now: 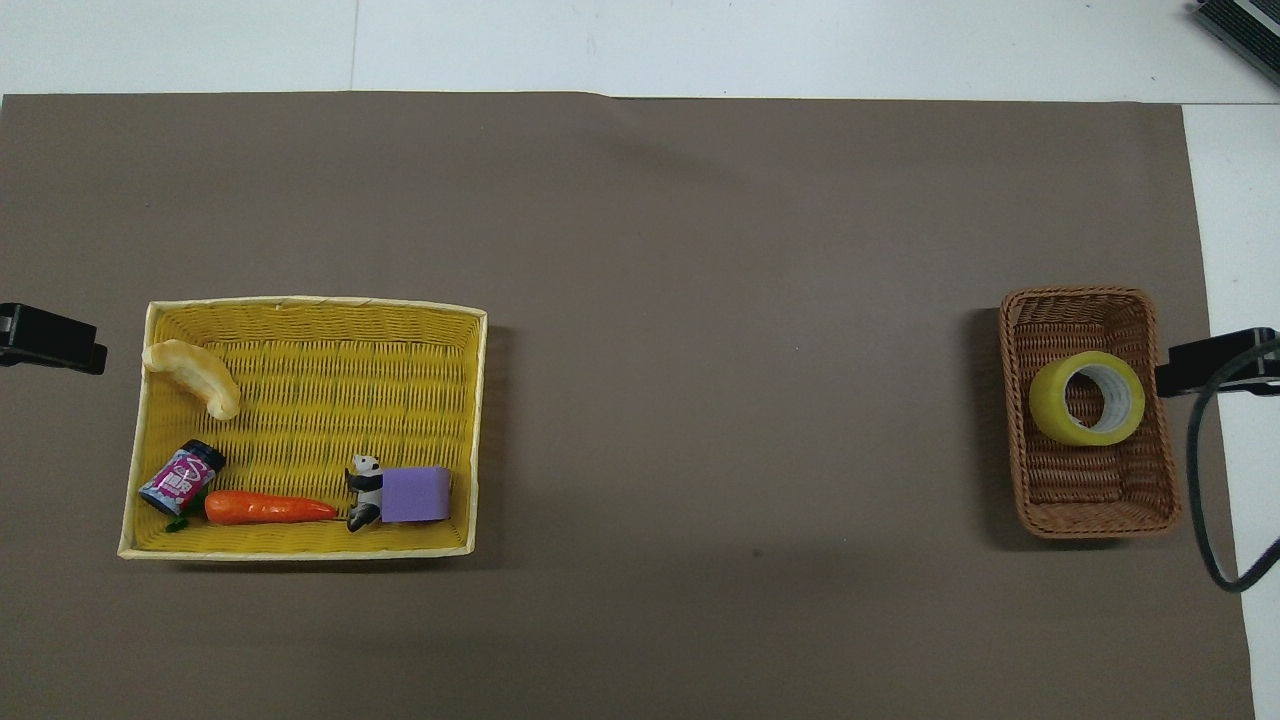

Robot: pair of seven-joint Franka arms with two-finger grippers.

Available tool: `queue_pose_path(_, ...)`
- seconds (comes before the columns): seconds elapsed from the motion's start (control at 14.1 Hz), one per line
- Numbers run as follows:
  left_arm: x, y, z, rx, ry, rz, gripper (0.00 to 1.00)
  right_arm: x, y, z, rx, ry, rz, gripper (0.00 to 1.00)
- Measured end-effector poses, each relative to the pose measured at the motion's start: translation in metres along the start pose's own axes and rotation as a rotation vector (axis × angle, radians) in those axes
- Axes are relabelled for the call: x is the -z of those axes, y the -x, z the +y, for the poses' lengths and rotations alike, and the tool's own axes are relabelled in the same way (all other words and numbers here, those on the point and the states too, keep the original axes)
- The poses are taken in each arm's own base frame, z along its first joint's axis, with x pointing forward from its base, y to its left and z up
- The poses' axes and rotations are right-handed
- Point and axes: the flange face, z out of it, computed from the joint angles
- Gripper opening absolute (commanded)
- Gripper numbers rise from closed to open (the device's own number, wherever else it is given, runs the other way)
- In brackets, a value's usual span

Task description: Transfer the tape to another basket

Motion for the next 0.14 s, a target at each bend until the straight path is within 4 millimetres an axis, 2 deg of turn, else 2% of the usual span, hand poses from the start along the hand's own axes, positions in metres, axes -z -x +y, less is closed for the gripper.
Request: queue_pose_path(0.14, 0.0, 0.0, 0.0, 0.0, 0.0, 0.0, 1.0, -0.0021, -0.0002, 0.0, 0.0, 0.0, -0.005, 1.0)
